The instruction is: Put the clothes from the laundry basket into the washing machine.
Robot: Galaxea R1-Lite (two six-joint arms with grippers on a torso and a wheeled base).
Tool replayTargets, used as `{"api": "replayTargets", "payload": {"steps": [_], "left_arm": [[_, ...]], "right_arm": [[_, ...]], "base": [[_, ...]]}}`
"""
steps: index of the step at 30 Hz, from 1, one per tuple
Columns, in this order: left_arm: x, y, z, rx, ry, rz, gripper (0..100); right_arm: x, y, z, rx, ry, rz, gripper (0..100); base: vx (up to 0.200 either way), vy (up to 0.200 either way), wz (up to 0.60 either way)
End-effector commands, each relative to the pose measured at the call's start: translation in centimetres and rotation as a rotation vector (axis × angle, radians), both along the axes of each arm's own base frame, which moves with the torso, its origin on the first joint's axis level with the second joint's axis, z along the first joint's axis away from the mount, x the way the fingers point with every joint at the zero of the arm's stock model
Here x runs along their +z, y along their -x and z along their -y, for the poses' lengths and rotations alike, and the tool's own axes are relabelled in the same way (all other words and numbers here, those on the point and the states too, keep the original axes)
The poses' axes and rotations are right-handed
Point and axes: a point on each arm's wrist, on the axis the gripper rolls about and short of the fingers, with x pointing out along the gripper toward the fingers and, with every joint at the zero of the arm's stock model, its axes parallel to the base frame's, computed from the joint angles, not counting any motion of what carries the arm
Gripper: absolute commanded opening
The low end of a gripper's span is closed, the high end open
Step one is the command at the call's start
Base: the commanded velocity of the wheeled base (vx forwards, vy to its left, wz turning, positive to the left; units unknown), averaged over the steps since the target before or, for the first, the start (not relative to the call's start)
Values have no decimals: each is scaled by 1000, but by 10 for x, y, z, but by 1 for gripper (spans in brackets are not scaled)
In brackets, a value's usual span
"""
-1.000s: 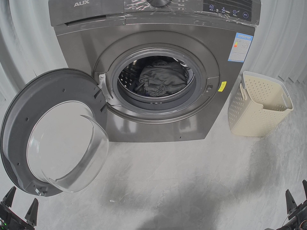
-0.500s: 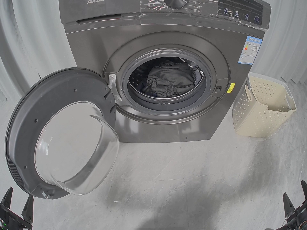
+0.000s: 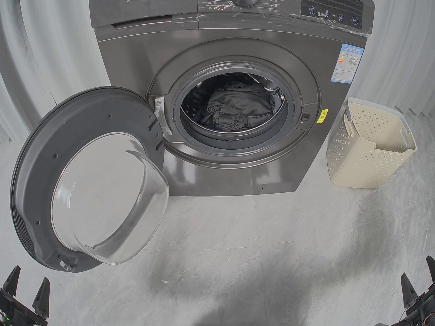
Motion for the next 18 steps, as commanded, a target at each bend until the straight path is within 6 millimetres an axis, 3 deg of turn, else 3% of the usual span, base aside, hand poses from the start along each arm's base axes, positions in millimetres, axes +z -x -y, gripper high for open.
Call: {"api": "replayTargets", "payload": {"steps": [1,9,12,18], "left_arm": [[-5,-2,0,1,-13,-23,100],[-5,-2,0,-7,-10,-23,100],[-5,-2,0,-6,0,-22,100],[-5,-2,0,-5,-10,-23,100]], "right_arm": [[-5,-1,0,1,0,-8,100],[-5,-1,0,1,0,-8,100],[-5,-1,0,1,0,-8,100],[-5,-1,0,1,0,-8,100]], "base": [[0,200,0],[0,200,0],[0,0,0],[-200,0,0]]}}
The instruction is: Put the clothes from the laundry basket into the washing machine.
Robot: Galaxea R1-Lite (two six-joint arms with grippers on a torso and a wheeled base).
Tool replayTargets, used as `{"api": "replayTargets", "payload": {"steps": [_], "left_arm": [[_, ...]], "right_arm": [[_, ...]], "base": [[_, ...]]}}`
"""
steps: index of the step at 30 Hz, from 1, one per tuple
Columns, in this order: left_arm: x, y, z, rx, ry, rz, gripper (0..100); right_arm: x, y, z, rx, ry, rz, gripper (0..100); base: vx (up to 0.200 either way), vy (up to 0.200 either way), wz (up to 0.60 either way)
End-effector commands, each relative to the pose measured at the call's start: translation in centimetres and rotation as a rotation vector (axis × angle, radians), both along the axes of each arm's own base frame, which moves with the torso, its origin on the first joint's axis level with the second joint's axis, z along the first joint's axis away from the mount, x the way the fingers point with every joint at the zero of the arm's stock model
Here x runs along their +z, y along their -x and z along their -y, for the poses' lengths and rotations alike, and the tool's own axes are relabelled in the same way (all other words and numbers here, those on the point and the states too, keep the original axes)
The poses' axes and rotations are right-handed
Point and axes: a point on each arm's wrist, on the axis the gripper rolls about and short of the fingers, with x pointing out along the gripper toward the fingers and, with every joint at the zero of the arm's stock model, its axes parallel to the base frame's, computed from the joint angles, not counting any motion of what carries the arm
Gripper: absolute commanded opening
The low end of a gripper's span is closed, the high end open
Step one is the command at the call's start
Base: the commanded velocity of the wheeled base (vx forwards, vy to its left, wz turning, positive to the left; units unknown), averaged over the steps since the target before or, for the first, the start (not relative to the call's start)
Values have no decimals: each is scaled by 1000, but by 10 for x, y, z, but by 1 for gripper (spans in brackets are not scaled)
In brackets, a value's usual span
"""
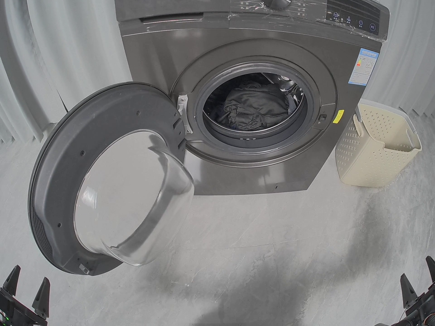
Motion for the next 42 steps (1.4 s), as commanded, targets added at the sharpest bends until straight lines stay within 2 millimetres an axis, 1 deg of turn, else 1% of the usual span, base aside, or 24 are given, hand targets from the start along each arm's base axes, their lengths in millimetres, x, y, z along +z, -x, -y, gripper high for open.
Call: {"api": "replayTargets", "payload": {"steps": [1,6,9,15,39,42], "left_arm": [[-5,-2,0,0,-6,-25,100],[-5,-2,0,-2,5,-23,100],[-5,-2,0,-2,5,-23,100],[-5,-2,0,-2,1,-24,100],[-5,-2,0,-5,-6,-25,100],[-5,-2,0,-5,-6,-23,100]], "right_arm": [[-5,0,0,1,0,-7,100],[-5,0,0,0,0,-7,100],[-5,-1,0,-14,0,-9,100],[-5,-1,0,-14,-3,-7,100],[-5,-1,0,-15,0,-9,100],[-5,-1,0,-15,-1,-7,100]], "base": [[-200,0,0],[-200,0,0],[0,0,0],[0,0,600],[0,0,0],[0,0,600]]}}
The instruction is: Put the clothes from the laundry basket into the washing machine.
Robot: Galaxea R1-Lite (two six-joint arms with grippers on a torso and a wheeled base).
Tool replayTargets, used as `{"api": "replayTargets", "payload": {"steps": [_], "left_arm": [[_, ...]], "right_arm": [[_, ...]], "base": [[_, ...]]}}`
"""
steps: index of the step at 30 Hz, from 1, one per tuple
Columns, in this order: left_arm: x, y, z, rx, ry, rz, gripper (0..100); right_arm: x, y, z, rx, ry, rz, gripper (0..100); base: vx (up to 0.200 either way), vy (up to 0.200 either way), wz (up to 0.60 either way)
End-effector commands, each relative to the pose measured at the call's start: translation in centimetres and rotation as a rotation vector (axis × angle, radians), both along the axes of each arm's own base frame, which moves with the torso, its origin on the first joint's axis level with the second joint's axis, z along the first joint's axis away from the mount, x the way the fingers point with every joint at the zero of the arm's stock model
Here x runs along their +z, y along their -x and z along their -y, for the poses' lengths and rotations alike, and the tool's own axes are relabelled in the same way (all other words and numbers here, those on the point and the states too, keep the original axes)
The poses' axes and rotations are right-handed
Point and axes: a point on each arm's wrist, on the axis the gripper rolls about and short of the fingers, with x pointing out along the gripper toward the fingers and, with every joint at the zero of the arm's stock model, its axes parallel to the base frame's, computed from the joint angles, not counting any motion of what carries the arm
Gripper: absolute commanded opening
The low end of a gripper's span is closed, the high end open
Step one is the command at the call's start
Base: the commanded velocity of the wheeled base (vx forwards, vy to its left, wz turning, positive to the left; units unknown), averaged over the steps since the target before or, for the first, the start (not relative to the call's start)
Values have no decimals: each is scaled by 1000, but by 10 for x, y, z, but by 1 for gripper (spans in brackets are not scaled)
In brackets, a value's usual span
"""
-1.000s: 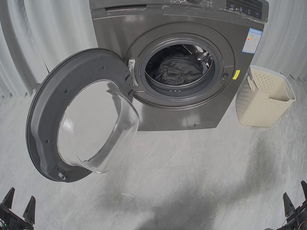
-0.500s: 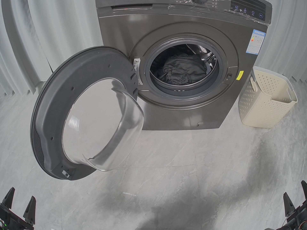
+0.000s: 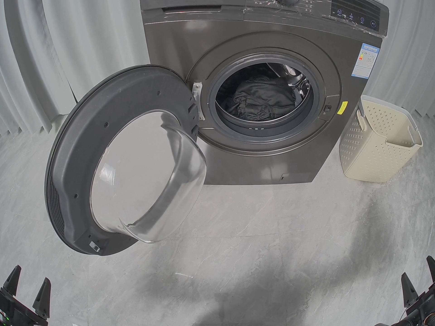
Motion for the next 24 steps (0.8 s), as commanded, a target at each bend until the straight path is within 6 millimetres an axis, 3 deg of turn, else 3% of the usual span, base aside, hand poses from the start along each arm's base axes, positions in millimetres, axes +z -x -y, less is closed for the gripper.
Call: {"api": "replayTargets", "payload": {"steps": [1,9,14,18,24], "left_arm": [[-5,-1,0,1,-2,-19,100],[-4,-1,0,1,-37,-15,100],[9,1,0,-21,-29,61,100],[40,1,3,-149,-19,63,100],[74,-37,9,-206,-7,-93,100]], "right_arm": [[-5,0,0,1,-1,-5,100],[-5,0,0,2,-1,-5,100],[-5,0,0,2,-1,-5,100],[-5,0,0,2,-1,-5,100],[-5,0,0,2,-4,-5,100]], "base": [[0,0,0],[0,0,0],[0,0,0],[0,0,0],[0,0,0]]}}
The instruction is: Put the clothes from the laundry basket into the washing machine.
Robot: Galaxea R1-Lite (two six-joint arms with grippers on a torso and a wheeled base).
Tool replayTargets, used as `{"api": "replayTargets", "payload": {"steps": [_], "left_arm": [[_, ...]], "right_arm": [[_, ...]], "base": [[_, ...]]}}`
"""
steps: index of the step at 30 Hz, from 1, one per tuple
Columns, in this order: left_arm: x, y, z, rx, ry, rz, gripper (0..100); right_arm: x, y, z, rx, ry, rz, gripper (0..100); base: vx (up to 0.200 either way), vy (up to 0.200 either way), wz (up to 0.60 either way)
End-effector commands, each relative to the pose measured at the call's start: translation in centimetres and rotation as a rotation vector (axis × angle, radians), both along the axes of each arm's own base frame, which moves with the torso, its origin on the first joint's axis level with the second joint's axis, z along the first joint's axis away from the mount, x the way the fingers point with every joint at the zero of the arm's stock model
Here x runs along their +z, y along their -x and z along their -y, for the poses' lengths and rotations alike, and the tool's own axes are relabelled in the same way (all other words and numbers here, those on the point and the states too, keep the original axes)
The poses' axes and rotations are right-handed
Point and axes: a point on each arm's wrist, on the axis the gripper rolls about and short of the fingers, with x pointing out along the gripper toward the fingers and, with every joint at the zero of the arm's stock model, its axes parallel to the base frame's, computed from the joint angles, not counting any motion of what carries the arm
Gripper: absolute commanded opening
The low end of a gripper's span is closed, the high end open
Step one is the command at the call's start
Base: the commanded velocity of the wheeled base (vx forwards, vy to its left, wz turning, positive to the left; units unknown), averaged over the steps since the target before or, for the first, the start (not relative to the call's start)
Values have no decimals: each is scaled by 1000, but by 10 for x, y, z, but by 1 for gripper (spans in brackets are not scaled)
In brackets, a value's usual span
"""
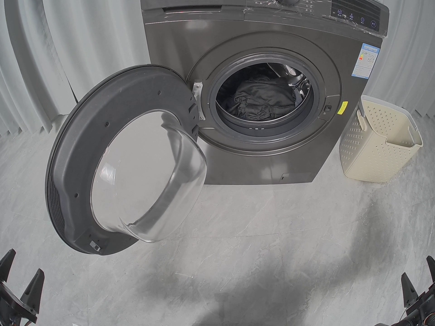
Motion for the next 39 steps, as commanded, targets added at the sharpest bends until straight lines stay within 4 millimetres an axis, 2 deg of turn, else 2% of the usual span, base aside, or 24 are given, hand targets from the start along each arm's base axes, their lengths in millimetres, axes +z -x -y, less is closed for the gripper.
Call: {"api": "replayTargets", "payload": {"steps": [1,2,8,10,11,14,16,21,24,29,36,39], "left_arm": [[37,-38,6,-58,-5,-147,100],[44,-52,8,-55,-10,-165,100],[62,-98,14,-52,-39,-204,100],[66,-115,16,-52,-42,-222,100],[67,-117,16,-52,-42,-222,100],[68,-146,20,-57,-54,-232,100],[68,-154,24,-87,-55,-224,100],[68,-152,32,-291,-41,-205,100],[73,-137,40,-481,-30,-169,100],[77,-122,46,-592,-6,-153,100],[77,-120,44,-549,6,-163,100],[81,-116,34,-411,14,-117,100]], "right_arm": [[-5,0,0,1,-3,-4,100],[-5,0,0,1,-3,-4,100],[-5,0,0,1,-3,-4,100],[-5,0,0,1,-3,-4,100],[-5,0,0,1,-3,-4,100],[-5,0,0,1,-3,-4,100],[-5,0,0,1,-3,-4,100],[-5,0,0,1,-3,-4,100],[-5,0,0,1,-3,-4,100],[-5,0,0,1,-3,-4,100],[-5,0,0,1,-3,-4,100],[-5,0,0,-1,-4,-2,100]], "base": [[0,0,0],[0,0,0],[0,0,0],[0,0,0],[0,0,0],[0,0,0],[0,0,0],[0,0,0],[0,0,0],[0,0,0],[0,0,0],[0,0,0]]}}
